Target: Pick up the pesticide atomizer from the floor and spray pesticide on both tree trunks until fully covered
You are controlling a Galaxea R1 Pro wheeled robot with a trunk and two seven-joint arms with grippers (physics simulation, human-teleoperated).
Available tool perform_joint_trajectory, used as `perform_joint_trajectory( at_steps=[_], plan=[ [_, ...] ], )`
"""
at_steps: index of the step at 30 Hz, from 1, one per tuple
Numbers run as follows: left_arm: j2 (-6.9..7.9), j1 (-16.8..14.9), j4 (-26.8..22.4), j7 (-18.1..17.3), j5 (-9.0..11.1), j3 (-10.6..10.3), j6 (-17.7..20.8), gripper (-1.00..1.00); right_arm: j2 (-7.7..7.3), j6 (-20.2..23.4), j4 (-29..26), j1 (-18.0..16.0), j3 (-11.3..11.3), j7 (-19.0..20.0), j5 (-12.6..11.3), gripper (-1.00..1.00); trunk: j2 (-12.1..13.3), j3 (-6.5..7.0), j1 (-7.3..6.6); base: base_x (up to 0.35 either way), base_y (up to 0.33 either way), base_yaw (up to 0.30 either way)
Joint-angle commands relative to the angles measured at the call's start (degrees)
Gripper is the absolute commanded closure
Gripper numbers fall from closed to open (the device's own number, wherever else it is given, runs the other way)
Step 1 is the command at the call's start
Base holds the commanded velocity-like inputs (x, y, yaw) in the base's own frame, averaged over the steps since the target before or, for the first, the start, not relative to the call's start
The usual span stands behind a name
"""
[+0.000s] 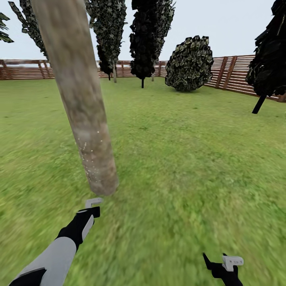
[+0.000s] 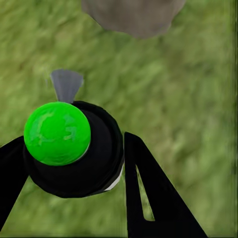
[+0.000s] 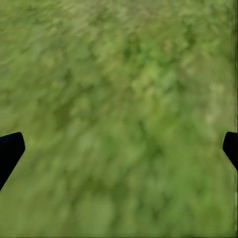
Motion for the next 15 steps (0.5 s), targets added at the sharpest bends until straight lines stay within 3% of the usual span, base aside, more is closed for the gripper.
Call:
perform_joint_trajectory(
  at_steps=[1, 5, 15],
  plan=[
    [0.0, 0.0, -0.01, -0.02, -0.02, -0.01, 0.0, 1.0, 0.0, 0.0, 0.0, 0.0, -0.02, 0.0, 0.0, -1.0, 0.0, 0.0, 0.0, 0.0, -0.272, 0.0],
    [-0.01, 0.0, 0.02, -0.03, -0.02, -0.01, 0.0, 1.0, 0.0, 0.0, 0.0, 0.0, -0.02, 0.0, 0.0, -1.0, 0.0, 0.0, 0.0, 0.0, -0.272, 0.151],
    [-0.01, -0.02, 0.03, -0.04, -0.02, -0.01, 0.0, 1.0, 0.0, 0.0, 0.0, 0.0, -0.04, 0.0, 0.0, -1.0, 0.0, 0.0, 0.0, 0.0, -0.272, 0.274]
  ],
)
